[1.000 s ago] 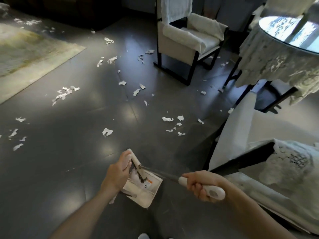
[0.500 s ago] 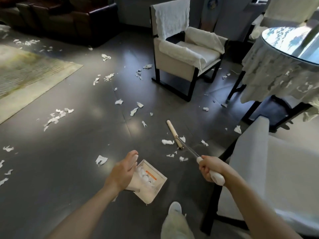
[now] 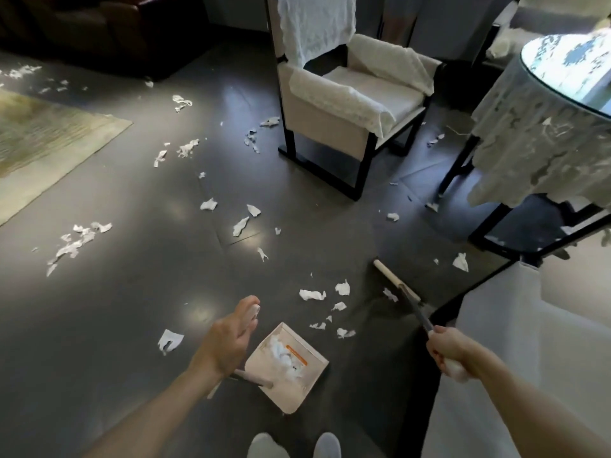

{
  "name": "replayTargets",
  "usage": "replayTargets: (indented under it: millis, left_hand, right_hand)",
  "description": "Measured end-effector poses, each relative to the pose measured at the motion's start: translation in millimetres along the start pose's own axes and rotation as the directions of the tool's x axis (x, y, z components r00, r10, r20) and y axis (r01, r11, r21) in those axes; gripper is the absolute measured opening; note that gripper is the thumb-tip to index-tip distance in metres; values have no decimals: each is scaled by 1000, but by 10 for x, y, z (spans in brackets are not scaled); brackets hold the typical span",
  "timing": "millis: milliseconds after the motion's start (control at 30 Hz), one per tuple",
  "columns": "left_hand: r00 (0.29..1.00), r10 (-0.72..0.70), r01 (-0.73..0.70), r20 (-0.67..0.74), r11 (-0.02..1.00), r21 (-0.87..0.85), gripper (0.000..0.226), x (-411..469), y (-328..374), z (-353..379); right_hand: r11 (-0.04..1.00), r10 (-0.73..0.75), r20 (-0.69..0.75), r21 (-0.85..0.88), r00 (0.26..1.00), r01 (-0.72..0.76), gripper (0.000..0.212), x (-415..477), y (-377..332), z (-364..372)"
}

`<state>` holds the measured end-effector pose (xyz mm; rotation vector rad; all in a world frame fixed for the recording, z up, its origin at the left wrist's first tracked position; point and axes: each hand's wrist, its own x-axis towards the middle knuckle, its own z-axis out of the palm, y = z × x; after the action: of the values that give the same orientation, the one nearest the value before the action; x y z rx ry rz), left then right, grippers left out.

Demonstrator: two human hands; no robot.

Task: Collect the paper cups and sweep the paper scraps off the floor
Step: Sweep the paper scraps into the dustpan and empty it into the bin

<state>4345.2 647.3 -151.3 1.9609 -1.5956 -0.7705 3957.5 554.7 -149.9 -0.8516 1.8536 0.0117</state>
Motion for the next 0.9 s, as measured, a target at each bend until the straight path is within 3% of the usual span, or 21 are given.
replayTargets:
  millis: [167, 333, 400, 533, 767, 900]
  left_hand:
    - [1000, 19, -19, 12, 1000, 9, 25, 313, 134, 126]
    - [999, 39, -39, 17, 999, -22, 28, 560, 251, 203]
    - [998, 47, -47, 28, 999, -23, 28, 629, 281, 233]
    - [997, 61, -59, 47, 997, -46, 31, 706, 304, 274]
    - [998, 56, -54, 38, 998, -43, 31, 666, 216, 199]
    - [999, 21, -23, -39, 999, -39, 25, 467, 101, 33]
  right_hand:
    - [999, 34, 161, 27, 986, -39, 48, 19, -14, 246]
    - [999, 38, 208, -38, 977, -31, 77, -312, -155, 666]
    - [997, 59, 239, -63, 969, -45, 80, -466, -253, 764]
    - [994, 104, 372, -6, 922, -109, 69, -805, -429, 871]
    - [858, 124, 503, 379, 856, -347, 56, -1226, -525, 503]
    - [913, 103, 492, 299, 864, -279, 49, -1310, -649, 464]
